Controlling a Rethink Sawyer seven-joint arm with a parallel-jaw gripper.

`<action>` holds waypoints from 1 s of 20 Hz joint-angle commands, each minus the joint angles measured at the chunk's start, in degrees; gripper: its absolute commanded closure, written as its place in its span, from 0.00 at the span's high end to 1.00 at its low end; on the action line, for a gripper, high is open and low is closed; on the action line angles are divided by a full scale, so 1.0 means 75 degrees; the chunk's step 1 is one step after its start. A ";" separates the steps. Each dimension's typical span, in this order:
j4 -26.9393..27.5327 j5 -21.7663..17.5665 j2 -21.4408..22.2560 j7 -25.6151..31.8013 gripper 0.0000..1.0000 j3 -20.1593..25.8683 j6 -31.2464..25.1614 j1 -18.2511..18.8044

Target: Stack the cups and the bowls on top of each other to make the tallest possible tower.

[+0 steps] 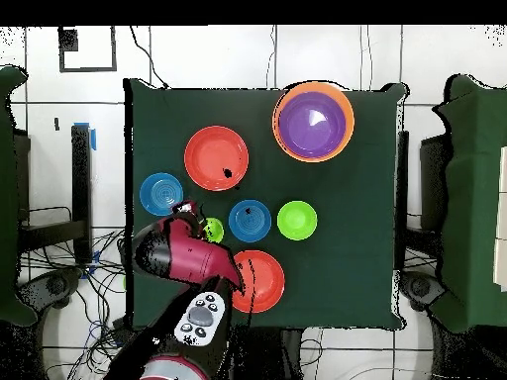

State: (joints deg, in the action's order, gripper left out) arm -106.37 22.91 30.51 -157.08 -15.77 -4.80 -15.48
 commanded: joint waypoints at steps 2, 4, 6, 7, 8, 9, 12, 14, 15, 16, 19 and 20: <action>-0.0413 0.0219 0.0063 -0.1028 1.00 0.0299 -0.1070 -0.0155; -0.0483 0.0210 0.0044 -0.1044 1.00 0.0370 -0.0934 -0.0104; -0.0518 0.0206 0.0000 -0.1056 1.00 0.0420 -0.0806 -0.0070; -0.0525 0.0204 -0.0034 -0.1058 1.00 0.0439 -0.0739 -0.0054; -0.0505 0.0207 -0.0070 -0.1047 1.00 0.0455 -0.0706 -0.0038; -0.0499 0.0205 -0.0101 -0.1032 1.00 0.0484 -0.0657 -0.0008; -0.0432 0.0210 -0.0198 -0.1013 1.00 0.0507 -0.0585 0.0009; -0.0406 0.0192 -0.0226 -0.0973 1.00 0.0512 -0.0566 0.0049; -0.0397 0.0181 -0.0234 -0.0951 1.00 0.0509 -0.0564 0.0071; -0.0406 0.0167 -0.0215 -0.0930 1.00 0.0517 -0.0572 0.0099; -0.0407 0.0162 -0.0174 -0.0917 1.00 0.0480 -0.0635 0.0089; -0.0417 0.0165 -0.0145 -0.0921 1.00 0.0464 -0.0667 0.0076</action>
State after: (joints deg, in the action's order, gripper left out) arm -107.93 23.02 31.30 -157.08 -16.50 -7.12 -15.62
